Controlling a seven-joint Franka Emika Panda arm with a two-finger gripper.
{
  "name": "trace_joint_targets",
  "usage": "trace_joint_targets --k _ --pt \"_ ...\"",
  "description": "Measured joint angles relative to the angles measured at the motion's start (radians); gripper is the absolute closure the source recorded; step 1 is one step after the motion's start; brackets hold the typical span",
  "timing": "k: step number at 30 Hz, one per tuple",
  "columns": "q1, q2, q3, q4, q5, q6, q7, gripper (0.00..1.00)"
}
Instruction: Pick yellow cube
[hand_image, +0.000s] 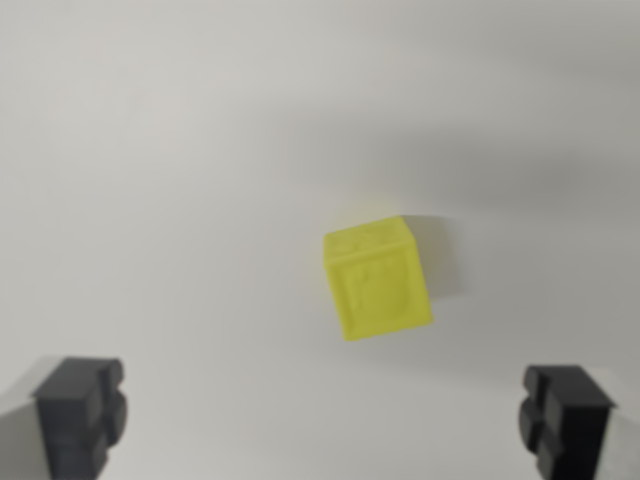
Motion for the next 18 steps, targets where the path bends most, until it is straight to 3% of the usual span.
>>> trace_joint_targets --k 18 --pt "-0.022 0.046 0.000 -0.076 0.000 0.126 -0.087 0.00"
